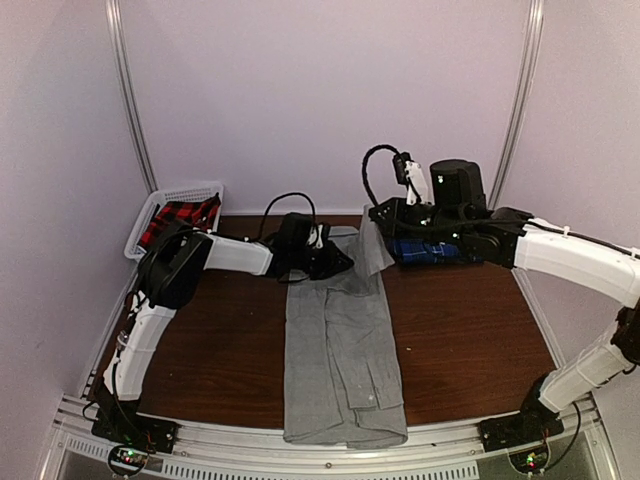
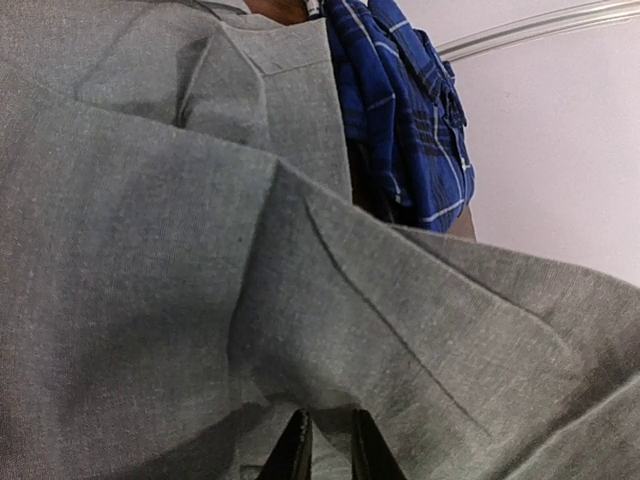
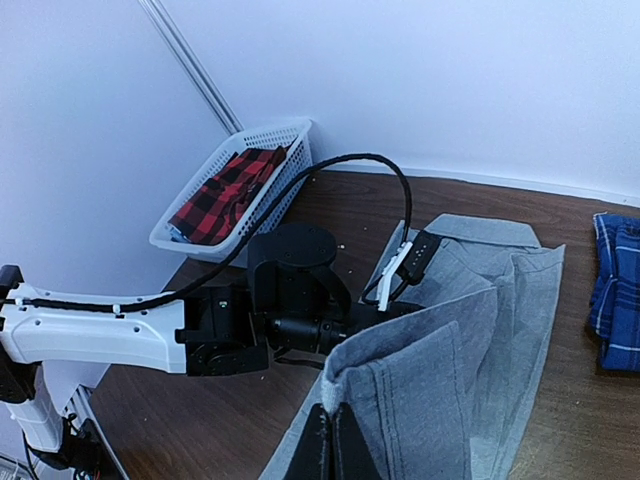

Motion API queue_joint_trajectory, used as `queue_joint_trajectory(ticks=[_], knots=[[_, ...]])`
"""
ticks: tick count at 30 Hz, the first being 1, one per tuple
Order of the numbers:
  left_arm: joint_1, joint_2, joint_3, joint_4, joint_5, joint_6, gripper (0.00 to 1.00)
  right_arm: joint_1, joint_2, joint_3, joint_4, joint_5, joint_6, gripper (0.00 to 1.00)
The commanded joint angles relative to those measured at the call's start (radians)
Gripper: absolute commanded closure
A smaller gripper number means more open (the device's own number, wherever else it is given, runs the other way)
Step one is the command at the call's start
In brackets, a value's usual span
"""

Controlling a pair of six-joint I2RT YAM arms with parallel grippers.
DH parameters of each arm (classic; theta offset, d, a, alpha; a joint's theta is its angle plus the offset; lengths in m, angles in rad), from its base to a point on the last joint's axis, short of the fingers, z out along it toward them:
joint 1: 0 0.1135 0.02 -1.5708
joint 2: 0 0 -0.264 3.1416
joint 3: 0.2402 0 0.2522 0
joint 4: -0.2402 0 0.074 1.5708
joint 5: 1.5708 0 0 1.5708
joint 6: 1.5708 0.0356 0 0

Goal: Fold and stack the long sleeve shirts
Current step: Place the sleeve of the square-folded shirt.

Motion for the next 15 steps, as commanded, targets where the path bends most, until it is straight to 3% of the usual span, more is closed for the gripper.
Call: queue_joint_trajectory(ticks=[1,15], knots=[[-0.008,-0.026,0.001,0.07,0.008,-0.013,0.84,0.035,0.036,0.019,0.035,-0.07,0.001,1.0],[-0.008,0.013,0.032,0.074,0.024,-0.028,0.83,0.119,0.144,0.024,-0.003,-0.131,-0.009,1.0]])
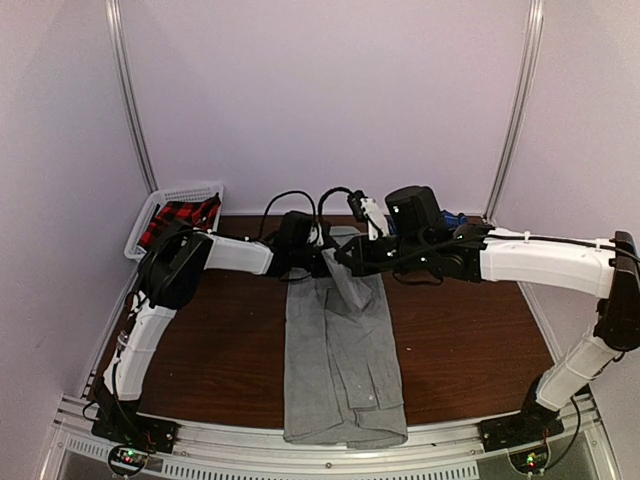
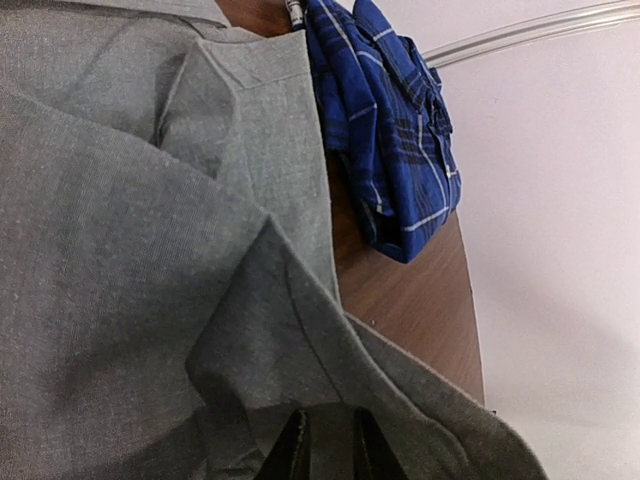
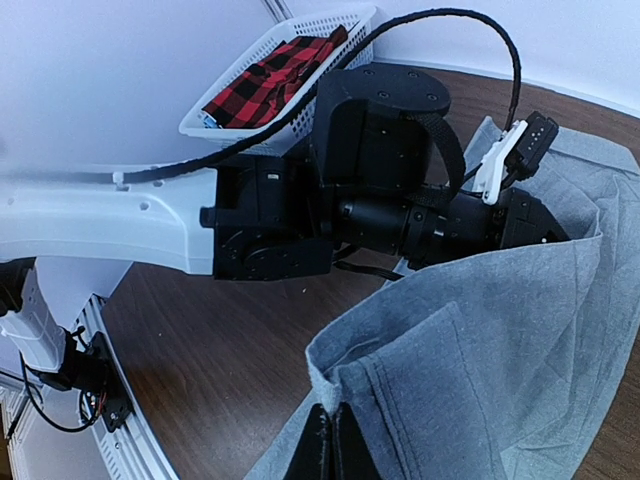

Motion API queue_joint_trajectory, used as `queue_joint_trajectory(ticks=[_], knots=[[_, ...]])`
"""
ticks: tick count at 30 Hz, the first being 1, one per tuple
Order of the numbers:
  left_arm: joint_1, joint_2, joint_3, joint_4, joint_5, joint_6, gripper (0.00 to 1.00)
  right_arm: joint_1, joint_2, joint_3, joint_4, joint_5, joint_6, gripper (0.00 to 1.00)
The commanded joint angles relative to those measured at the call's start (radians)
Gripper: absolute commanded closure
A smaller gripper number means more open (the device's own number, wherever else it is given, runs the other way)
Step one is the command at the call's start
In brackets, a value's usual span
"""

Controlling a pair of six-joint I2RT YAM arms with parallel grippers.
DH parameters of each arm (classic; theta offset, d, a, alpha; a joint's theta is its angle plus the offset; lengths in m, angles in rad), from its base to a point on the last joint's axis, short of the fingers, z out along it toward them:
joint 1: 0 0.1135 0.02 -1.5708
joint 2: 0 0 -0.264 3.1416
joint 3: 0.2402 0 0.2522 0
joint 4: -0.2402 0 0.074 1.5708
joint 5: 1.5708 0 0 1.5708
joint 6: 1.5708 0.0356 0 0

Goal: Fold and stack the long sleeve shirts
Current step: Place the sleeve of the square-folded shirt.

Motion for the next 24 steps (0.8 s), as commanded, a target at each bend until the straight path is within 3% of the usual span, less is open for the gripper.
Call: queue_joint_trajectory(ticks=[1,8,17,24], knots=[[-0.005,0.008,0.019,0.05,0.017,-0.006,0.83,0.013,-0.002,0.029,0.01,-0.027,-0.01,1.0],[0.02,-0.109,-0.069,-0.012,-0.076,0.029,0.82,0.052,0.07,0.061,-0.082,-0.047,-0.049,1.0],[0.09,-0.289,-0.233,-0.08,-0.154,0.088,0.71,0.116,0.183,0.077,-0.188,-0.048,-0.112,0.99],[0.116,-0.372,-0.262,-0.173,-0.174,0.191,0.68,0.157,0.199,0.06,-0.185,-0.055,-0.114,0.58]])
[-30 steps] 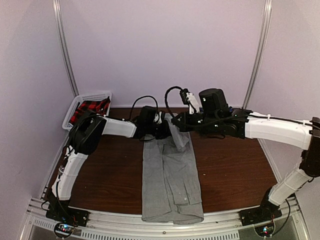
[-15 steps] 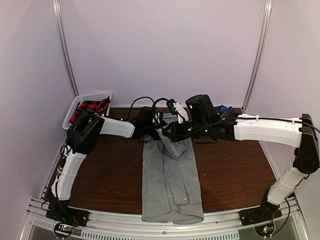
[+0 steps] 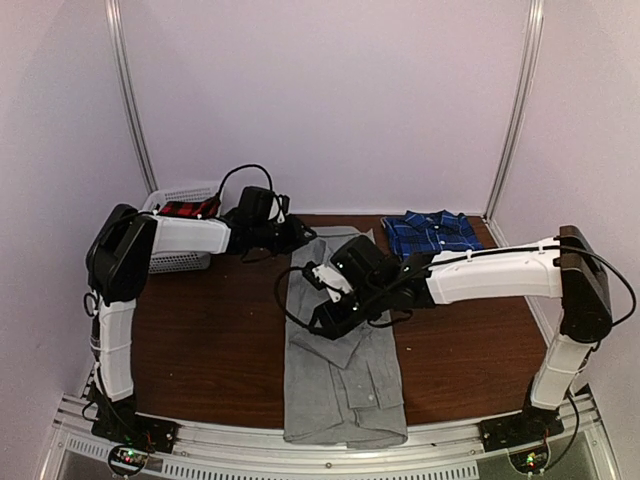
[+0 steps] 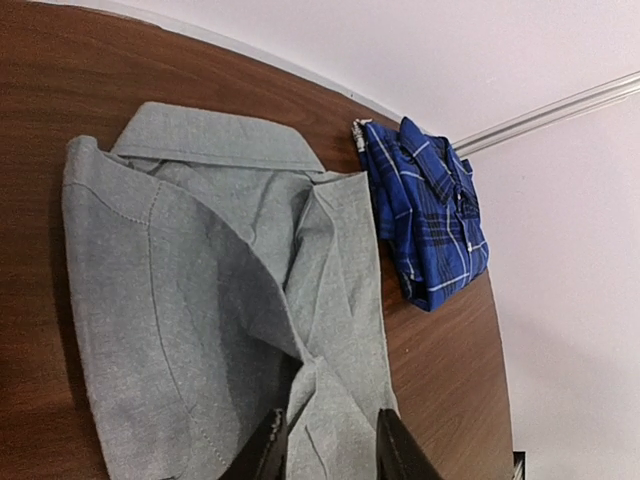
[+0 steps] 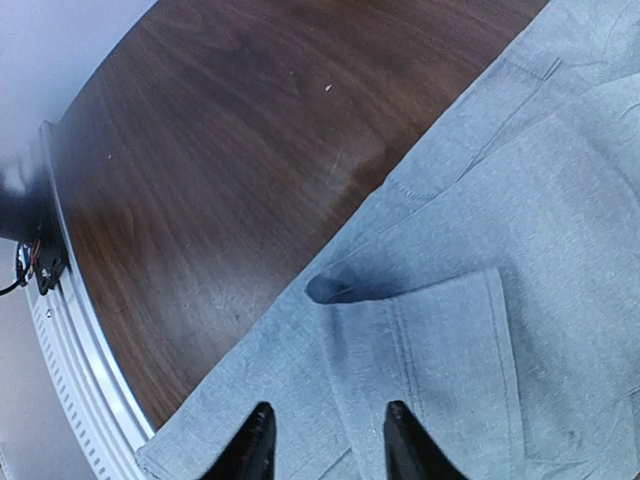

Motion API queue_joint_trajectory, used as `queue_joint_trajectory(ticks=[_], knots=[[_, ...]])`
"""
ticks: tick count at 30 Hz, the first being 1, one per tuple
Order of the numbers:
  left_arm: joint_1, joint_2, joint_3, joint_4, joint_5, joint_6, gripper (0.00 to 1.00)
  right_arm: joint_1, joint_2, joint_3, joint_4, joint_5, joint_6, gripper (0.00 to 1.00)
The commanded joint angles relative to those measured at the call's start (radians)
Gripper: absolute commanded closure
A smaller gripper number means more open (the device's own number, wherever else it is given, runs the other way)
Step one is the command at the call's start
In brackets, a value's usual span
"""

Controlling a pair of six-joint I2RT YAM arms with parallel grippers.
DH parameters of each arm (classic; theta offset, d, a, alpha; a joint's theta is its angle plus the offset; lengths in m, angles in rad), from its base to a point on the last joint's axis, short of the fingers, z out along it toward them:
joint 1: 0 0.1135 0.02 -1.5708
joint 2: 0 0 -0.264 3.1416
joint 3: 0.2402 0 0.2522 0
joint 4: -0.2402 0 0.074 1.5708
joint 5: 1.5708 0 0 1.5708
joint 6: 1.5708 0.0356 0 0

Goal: Fold and stack the long sleeve shirts
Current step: Place the sleeve of the square-folded shirt, then adjust the sleeve of the rectangle-folded shirt.

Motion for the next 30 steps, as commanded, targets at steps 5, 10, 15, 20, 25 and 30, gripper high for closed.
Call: queue_joint_trajectory(ticks=[5,10,15,20,25,30], knots=[[0.01,-0.127,-0.063,-0.15,-0.015,0.183,0.67,-0.017,-0.113,-0.108,0.041,0.04,0.042,0.49],[0.004,-0.206,-0.191,-0.167,0.068,0.227,0.67,-0.072,-0.179,-0.262,0.126,0.001,0.094,0.5],[-0.032,-0.27,-0.332,-0.17,0.146,0.249,0.67,-0.08,-0.188,-0.355,0.237,-0.06,0.144,0.5],[-0.092,-0.307,-0.428,-0.17,0.178,0.253,0.67,-0.085,-0.15,-0.358,0.274,-0.063,0.166,0.49],[-0.13,-0.332,-0.48,-0.174,0.17,0.239,0.66,-0.089,-0.111,-0.356,0.306,-0.054,0.185,0.5],[-0.147,-0.348,-0.511,-0.176,0.155,0.233,0.66,-0.096,-0.1,-0.359,0.304,-0.01,0.193,0.49]])
